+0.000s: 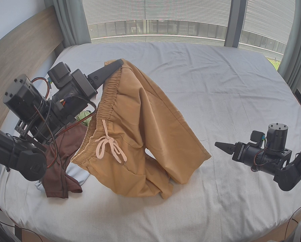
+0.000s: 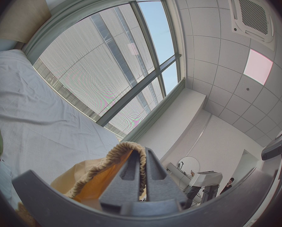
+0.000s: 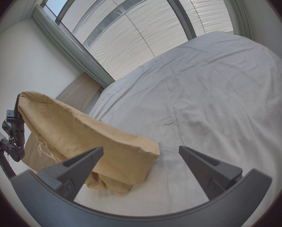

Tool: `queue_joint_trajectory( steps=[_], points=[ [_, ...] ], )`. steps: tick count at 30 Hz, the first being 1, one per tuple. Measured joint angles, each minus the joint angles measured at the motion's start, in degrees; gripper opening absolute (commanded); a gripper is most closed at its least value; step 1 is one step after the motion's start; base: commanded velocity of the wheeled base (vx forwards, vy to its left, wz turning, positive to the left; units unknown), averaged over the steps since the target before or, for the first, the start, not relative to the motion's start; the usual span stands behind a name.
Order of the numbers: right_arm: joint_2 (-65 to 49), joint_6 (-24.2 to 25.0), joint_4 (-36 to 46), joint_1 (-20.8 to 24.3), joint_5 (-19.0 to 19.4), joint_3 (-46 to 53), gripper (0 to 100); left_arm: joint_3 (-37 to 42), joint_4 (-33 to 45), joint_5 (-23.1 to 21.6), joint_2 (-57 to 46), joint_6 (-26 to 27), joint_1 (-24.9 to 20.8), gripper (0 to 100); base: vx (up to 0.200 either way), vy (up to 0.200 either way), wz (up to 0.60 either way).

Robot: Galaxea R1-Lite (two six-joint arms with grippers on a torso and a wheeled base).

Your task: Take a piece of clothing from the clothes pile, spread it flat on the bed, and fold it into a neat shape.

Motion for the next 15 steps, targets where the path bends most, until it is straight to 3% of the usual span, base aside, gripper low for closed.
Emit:
queue_joint_trajectory(
  steps=[7,15],
  points=[
    [6.6,1.8,-6.3,0.5,0.8,0.0,100,0.1,0.0,0.0,0.0,0.0,0.0,0,0.0,0.0,0.0],
    [11.2,2.0,-7.5,1.0,3.2,-0.6,100,0.1,0.0,0.0,0.0,0.1,0.0,0,0.0,0.0,0.0]
  ],
)
